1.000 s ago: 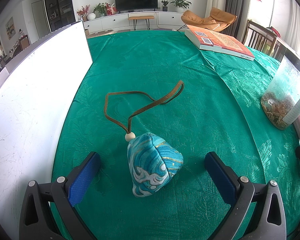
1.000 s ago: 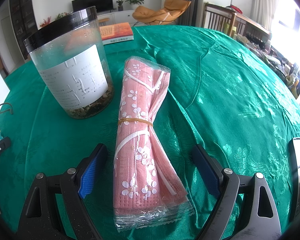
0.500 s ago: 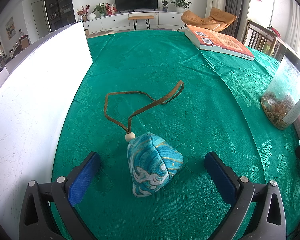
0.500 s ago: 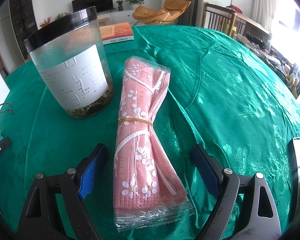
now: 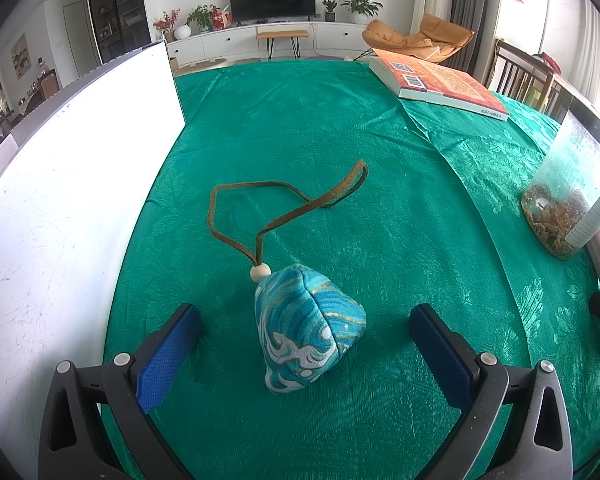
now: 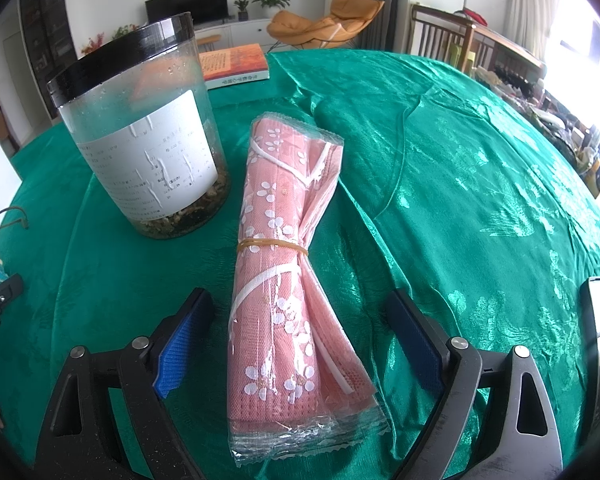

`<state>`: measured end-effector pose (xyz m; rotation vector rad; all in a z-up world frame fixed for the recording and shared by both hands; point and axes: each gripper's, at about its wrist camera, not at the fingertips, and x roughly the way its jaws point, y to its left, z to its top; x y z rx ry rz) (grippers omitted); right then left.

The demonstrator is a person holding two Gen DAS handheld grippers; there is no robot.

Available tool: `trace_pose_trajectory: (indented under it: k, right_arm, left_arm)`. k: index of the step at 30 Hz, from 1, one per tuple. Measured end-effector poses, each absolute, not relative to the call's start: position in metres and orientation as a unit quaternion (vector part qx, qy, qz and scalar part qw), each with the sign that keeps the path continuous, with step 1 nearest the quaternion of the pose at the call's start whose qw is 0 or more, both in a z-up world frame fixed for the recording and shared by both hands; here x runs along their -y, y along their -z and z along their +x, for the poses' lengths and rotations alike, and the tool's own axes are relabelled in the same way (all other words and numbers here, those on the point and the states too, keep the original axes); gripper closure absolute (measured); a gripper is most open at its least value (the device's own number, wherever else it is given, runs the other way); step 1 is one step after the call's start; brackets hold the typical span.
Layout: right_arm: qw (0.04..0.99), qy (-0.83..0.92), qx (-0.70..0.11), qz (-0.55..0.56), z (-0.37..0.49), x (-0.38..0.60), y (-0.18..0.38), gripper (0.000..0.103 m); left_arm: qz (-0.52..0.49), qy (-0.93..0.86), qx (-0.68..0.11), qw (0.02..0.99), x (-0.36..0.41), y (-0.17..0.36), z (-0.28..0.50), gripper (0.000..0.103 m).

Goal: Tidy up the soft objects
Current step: 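Grasp the teal pouch with the left gripper while the right gripper grasps the pink bundle, then carry both items over the white box and open both grippers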

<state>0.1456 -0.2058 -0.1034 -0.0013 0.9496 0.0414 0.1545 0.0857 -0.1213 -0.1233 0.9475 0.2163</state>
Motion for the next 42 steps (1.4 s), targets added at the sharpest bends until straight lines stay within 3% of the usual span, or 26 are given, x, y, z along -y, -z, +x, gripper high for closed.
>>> trace_pose_trajectory:
  k: [3,4,6,7,8,10,18,24,31,33,34,35,36,37,38,42]
  right_arm:
    - [0.863,-0.045,-0.503,-0.002,0.161,0.208,0.099,0.009]
    - [0.857,-0.053,-0.512,0.011,0.166,0.211,0.097,0.009]
    - [0.850,-0.067,-0.521,0.043,0.179,0.220,0.092,0.021]
    - [0.847,-0.065,-0.526,0.039,0.184,0.219,0.091,0.065]
    - [0.849,-0.058,-0.525,0.028,0.187,0.218,0.088,0.079]
    - [0.845,-0.057,-0.531,0.037,0.189,0.219,0.083,0.080]
    - [0.883,-0.073,-0.456,0.085,0.131,0.216,0.006,0.080]
    - [0.886,-0.194,-0.415,0.073,0.094,0.126,-0.060,0.080]
    - [0.826,-0.382,-0.405,0.085,0.052,-0.029,-0.099,0.080]
    - [0.805,-0.418,-0.412,0.086,0.044,-0.070,-0.097,0.079]
    - [0.796,-0.431,-0.416,0.086,0.041,-0.088,-0.093,0.078]
    - [0.788,-0.442,-0.420,0.088,0.039,-0.103,-0.088,0.071]
    - [0.777,-0.455,-0.426,0.092,0.037,-0.118,-0.080,0.067]
    - [0.765,-0.463,-0.437,0.096,0.037,-0.130,-0.070,0.048]
    - [0.754,-0.467,-0.451,0.097,0.038,-0.138,-0.060,0.025]
    - [0.753,-0.449,-0.473,0.082,0.036,-0.143,-0.033,0.024]
  left_arm:
    - [-0.060,-0.100,-0.469,0.875,-0.084,0.121,0.153,0.001]
    - [-0.059,-0.095,-0.469,0.876,-0.083,0.120,0.152,0.006]
    - [-0.052,-0.083,-0.457,0.884,-0.080,0.114,0.149,0.041]
    - [-0.046,-0.079,-0.457,0.885,-0.079,0.111,0.148,0.063]
    - [-0.049,-0.070,-0.461,0.883,-0.079,0.108,0.148,0.064]
    - [-0.065,-0.057,-0.450,0.889,-0.081,0.099,0.142,0.064]
    - [-0.152,0.029,-0.398,0.904,-0.084,0.025,0.090,0.064]
    - [-0.150,-0.007,-0.355,0.923,-0.151,-0.035,0.032,0.064]
    - [-0.121,-0.133,-0.367,0.913,-0.255,-0.042,-0.039,0.062]
    - [-0.105,-0.178,-0.381,0.901,-0.276,-0.032,-0.054,0.059]
    - [-0.098,-0.198,-0.387,0.895,-0.284,-0.026,-0.061,0.050]
    - [-0.095,-0.216,-0.391,0.890,-0.291,-0.021,-0.067,0.031]
    - [-0.094,-0.229,-0.393,0.886,-0.297,-0.016,-0.072,0.021]
    - [-0.093,-0.242,-0.390,0.883,-0.299,-0.012,-0.078,0.009]
    - [-0.087,-0.260,-0.388,0.880,-0.301,-0.009,-0.083,0.009]
    - [-0.072,-0.269,-0.385,0.880,-0.295,-0.003,-0.088,0.007]
